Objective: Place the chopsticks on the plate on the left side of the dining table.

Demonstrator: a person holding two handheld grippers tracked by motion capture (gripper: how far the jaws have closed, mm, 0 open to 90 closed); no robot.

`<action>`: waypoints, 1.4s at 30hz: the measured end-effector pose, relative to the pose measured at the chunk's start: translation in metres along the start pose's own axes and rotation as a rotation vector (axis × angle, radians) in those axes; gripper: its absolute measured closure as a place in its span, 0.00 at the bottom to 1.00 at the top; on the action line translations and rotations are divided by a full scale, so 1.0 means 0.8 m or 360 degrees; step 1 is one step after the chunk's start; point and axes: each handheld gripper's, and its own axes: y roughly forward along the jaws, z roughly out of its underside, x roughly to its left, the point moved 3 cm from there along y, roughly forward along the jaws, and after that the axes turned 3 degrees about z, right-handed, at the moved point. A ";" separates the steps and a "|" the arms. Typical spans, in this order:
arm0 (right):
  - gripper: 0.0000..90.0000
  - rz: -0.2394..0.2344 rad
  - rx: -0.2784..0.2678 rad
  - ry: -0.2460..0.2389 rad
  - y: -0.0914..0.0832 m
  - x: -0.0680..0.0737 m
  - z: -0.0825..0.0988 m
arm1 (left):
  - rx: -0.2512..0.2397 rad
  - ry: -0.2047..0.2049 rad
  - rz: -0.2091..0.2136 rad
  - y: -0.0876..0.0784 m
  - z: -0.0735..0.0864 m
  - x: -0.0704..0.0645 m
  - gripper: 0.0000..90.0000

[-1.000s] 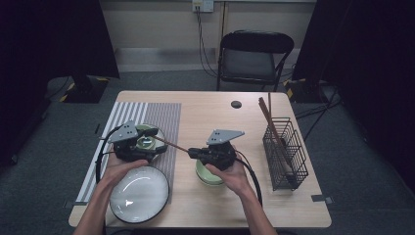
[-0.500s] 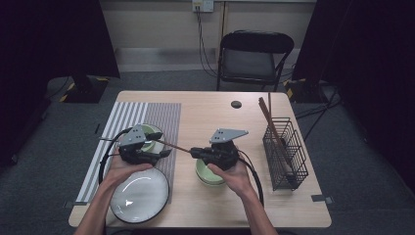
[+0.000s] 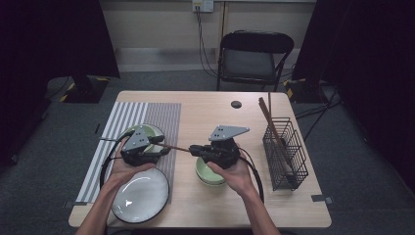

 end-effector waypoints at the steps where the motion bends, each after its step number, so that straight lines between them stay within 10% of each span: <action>1: 0.96 -0.0001 0.0002 -0.0003 -0.001 0.000 -0.001 | -0.0007 -0.0012 0.0009 0.000 0.001 0.001 0.60; 12: 0.97 -0.0019 -0.0151 -0.0009 -0.015 -0.001 -0.025 | 0.0064 -0.0003 0.0198 0.021 0.004 -0.017 0.77; 27: 0.55 -0.0002 -0.0317 0.0009 -0.010 -0.023 -0.056 | 0.0040 0.0021 0.0402 0.031 -0.003 -0.038 0.94; 42: 0.64 -0.0100 -0.0302 0.0088 0.027 -0.026 -0.023 | -0.0208 -0.0201 0.0484 0.019 -0.015 -0.033 0.94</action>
